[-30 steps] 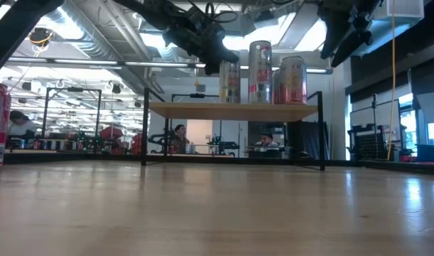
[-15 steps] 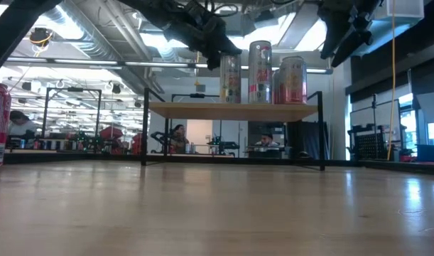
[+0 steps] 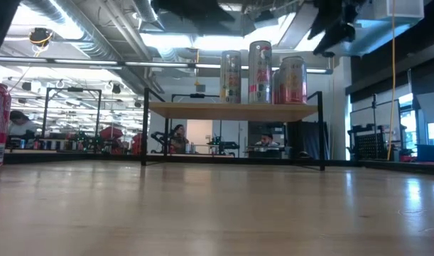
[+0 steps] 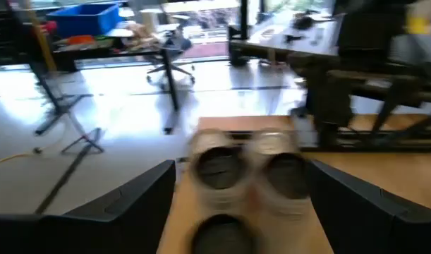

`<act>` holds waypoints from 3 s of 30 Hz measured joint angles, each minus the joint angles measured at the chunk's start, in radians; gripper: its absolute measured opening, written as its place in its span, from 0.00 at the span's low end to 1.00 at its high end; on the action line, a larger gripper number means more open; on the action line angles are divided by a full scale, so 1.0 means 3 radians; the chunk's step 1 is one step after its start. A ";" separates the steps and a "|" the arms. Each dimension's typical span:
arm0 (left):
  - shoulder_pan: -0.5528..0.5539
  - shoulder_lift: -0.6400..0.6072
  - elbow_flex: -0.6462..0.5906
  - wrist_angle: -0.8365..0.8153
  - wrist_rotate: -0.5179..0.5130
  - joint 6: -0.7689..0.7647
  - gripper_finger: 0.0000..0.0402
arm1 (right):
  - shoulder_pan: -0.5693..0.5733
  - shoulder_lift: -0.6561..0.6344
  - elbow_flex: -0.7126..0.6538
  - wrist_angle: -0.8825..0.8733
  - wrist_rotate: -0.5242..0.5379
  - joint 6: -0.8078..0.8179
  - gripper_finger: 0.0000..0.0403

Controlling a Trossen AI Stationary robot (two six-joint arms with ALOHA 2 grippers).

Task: Place canned beverage on shelf
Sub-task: Put the white yellow soda can aligned with the other white yellow soda can on the shelf

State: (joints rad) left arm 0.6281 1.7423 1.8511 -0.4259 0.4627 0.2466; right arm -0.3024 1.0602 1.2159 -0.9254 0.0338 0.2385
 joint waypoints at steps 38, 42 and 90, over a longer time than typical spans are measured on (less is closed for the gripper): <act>-0.3720 -0.0506 -0.1385 -0.0146 -0.2822 -0.2966 0.76 | 0.3943 0.0726 0.0842 -0.0534 -0.0694 0.3425 0.73; -0.3814 -0.0506 -0.1399 -0.0209 -0.2812 -0.2906 0.76 | 0.4019 0.0768 0.0836 -0.0349 -0.0632 0.3771 0.73; -0.4015 -0.0507 -0.1396 -0.0776 -0.2521 -0.2441 0.76 | 0.4293 0.1717 0.0818 -0.1087 -0.1226 0.5054 0.77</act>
State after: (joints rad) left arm -0.5762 1.5902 1.4322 -0.6586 -0.2935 -0.4858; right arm 0.9855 1.5753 1.4612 -1.2514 -0.3341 1.7548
